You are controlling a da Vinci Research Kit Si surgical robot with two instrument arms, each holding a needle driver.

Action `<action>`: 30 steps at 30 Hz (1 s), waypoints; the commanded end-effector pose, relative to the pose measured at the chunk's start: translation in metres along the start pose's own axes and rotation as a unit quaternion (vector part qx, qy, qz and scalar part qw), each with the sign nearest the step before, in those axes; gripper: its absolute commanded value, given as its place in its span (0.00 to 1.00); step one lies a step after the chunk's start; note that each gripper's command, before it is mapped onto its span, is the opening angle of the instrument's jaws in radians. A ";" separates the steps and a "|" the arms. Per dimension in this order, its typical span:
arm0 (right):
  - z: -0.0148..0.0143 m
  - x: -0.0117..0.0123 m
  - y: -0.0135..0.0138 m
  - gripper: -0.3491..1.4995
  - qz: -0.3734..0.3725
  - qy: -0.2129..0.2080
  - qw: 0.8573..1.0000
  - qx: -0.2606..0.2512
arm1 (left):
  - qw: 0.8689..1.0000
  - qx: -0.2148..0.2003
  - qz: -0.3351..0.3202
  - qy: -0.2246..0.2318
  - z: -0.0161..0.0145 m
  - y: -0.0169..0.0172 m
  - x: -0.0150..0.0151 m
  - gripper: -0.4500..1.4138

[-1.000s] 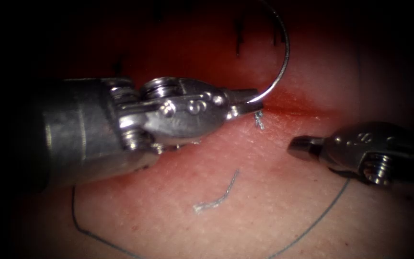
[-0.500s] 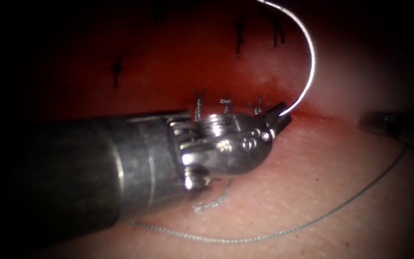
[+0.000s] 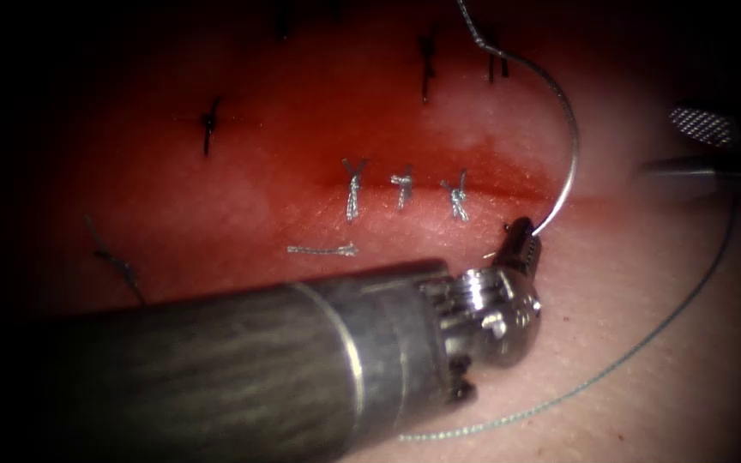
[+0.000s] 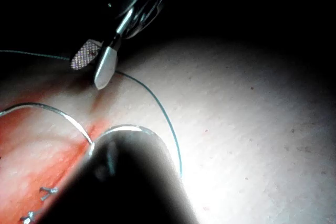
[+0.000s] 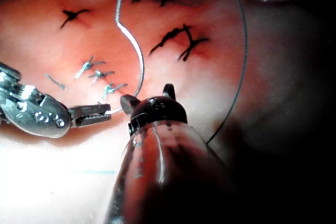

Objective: Wound Closure

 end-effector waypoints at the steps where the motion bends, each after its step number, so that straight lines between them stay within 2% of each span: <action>1: 0.0015 0.0008 -0.0014 0.81 -0.016 -0.002 1.000 -0.009 | 1.000 0.005 0.000 -0.001 0.0006 0.0001 0.0005 0.00; 3: 0.0020 0.0011 -0.0020 0.81 -0.036 -0.006 0.999 -0.026 | 1.000 0.011 0.005 -0.004 0.0005 0.0001 0.0006 0.00; 5: 0.0026 0.0016 -0.0025 0.78 -0.066 -0.012 0.995 -0.072 | 1.000 0.018 0.013 -0.007 0.0003 0.0001 0.0007 0.00; 10: 0.0046 0.0026 -0.0033 0.78 -0.112 -0.020 0.987 -0.111 | 0.999 0.026 0.026 -0.009 -0.0002 0.0003 0.0011 0.00; 22: 0.0074 0.0029 -0.0052 0.76 -0.143 -0.030 0.982 -0.120 | 0.998 0.033 0.045 -0.014 -0.0002 0.0008 0.0013 0.00; 28: 0.0083 0.0025 -0.0050 0.66 -0.149 -0.033 0.981 -0.123 | 0.998 0.034 0.053 -0.015 -0.0002 0.0009 0.0013 0.00; 30: 0.0084 0.0025 -0.0050 0.55 -0.152 -0.033 0.980 -0.123 | 0.998 0.035 0.053 -0.015 -0.0002 0.0009 0.0013 0.00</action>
